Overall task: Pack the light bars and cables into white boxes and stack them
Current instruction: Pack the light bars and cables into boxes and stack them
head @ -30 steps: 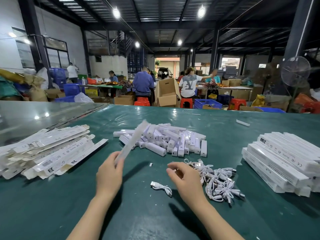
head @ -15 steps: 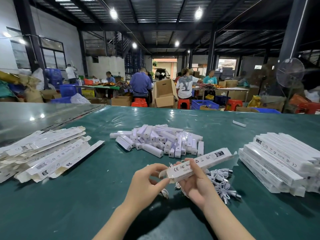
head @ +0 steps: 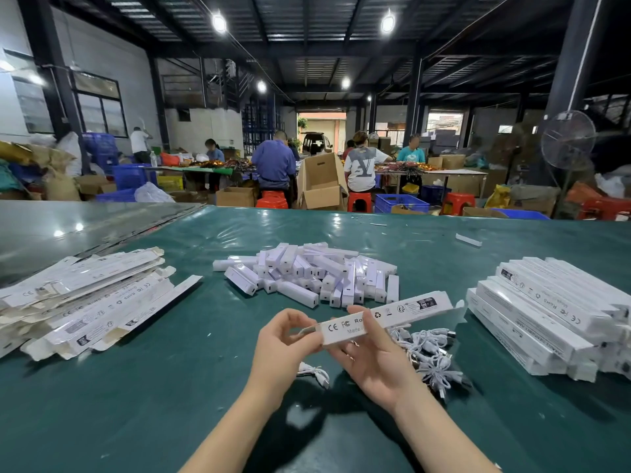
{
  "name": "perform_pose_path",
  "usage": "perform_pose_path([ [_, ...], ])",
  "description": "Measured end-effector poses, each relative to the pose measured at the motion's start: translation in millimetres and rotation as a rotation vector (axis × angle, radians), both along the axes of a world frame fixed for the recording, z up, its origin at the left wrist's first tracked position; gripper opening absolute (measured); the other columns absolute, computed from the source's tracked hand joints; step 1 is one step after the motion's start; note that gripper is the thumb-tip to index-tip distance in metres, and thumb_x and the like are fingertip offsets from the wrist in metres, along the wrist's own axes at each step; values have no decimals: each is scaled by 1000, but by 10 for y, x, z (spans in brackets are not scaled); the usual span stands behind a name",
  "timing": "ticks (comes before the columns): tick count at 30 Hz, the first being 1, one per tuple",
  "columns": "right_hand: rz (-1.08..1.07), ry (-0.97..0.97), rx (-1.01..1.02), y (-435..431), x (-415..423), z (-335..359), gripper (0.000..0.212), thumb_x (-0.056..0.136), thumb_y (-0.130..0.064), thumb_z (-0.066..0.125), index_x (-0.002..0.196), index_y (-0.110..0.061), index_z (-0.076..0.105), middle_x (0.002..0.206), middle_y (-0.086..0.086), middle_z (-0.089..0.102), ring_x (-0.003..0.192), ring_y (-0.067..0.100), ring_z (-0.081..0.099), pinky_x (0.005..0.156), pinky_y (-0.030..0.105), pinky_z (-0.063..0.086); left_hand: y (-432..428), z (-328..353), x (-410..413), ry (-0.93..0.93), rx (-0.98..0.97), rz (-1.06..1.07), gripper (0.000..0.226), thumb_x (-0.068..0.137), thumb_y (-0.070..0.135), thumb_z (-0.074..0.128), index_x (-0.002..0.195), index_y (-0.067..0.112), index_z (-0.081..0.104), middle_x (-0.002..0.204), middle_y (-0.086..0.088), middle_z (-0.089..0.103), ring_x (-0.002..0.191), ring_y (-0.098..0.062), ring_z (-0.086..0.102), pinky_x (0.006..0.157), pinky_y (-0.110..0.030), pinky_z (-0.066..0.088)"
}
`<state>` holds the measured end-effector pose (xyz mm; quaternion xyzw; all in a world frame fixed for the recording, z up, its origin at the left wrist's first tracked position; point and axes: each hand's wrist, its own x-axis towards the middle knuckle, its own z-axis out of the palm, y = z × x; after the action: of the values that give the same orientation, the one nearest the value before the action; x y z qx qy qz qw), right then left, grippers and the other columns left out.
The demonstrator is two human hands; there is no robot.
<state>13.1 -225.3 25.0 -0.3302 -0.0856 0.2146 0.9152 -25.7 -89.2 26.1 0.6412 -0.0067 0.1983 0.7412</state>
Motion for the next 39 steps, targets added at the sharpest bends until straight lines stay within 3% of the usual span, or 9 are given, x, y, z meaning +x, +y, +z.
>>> perform_pose_path([
  [2, 3, -19, 6, 5, 7, -20, 27, 65, -16, 69, 89, -6, 61, 81, 18, 68, 79, 34, 69, 62, 36, 58, 18, -2, 16, 23, -52, 41, 24, 61, -1, 76, 73, 8, 57, 74, -5, 66, 69, -16, 64, 72, -31, 54],
  [5, -6, -59, -9, -5, 19, -24, 19, 67, -9, 66, 85, -6, 62, 78, 17, 68, 79, 32, 69, 64, 36, 58, 2, 17, 11, 58, -96, 23, 22, 54, 8, 70, 72, 10, 58, 72, -2, 66, 75, -24, 58, 81, -38, 47],
  [10, -62, -82, -130, -22, 36, -49, 17, 65, -11, 64, 82, -10, 60, 72, 9, 69, 71, 24, 70, 60, 34, 58, -63, -13, -18, 49, 97, 41, 25, 74, -8, 68, 70, 11, 52, 63, 10, 63, 65, -15, 52, 54, -14, 39],
  [17, -62, 29, -55, 1, 8, -24, 23, 67, -11, 63, 88, -7, 56, 77, 16, 69, 68, 28, 70, 55, 35, 58, -139, 31, -83, -4, 242, 90, 24, 78, 0, 66, 71, 15, 49, 60, -3, 53, 51, -11, 36, 46, -16, 29],
  [20, -54, 71, -11, 3, -2, 1, 21, 67, -13, 61, 86, -4, 56, 75, 17, 68, 65, 27, 70, 53, 34, 58, -181, 53, -121, -52, 343, 139, 22, 79, 2, 65, 71, 18, 53, 59, 7, 57, 47, -2, 43, 47, -11, 34],
  [24, -55, 111, 26, -5, -14, 30, 29, 66, -16, 62, 90, -1, 55, 77, 19, 68, 63, 26, 69, 51, 32, 57, -164, 71, -137, -136, 436, 165, 26, 76, 2, 71, 69, 25, 59, 78, 11, 65, 75, -2, 62, 67, -12, 48],
  [29, -53, 138, 40, 7, -37, 61, 43, 59, -20, 69, 95, -3, 54, 78, 17, 68, 60, 23, 69, 50, 30, 57, -159, 64, -158, -216, 485, 99, 47, 68, -9, 74, 56, 35, 62, 88, 5, 58, 77, -5, 63, 62, -14, 49],
  [34, -66, 117, -51, 31, -55, 68, 34, 65, -22, 66, 93, -6, 55, 78, 16, 68, 62, 23, 69, 56, 33, 59, -113, 103, -124, -143, 329, 60, 41, 68, -9, 75, 53, 27, 60, 79, 6, 69, 68, -16, 68, 54, -15, 45],
  [39, -48, 167, -5, 49, -102, 105, 37, 64, -21, 66, 94, -3, 53, 89, 22, 64, 61, 25, 69, 49, 30, 56, -47, 137, -141, -36, 207, -49, 38, 69, -11, 72, 51, 22, 63, 72, 6, 70, 52, -11, 60, 52, -20, 49],
])
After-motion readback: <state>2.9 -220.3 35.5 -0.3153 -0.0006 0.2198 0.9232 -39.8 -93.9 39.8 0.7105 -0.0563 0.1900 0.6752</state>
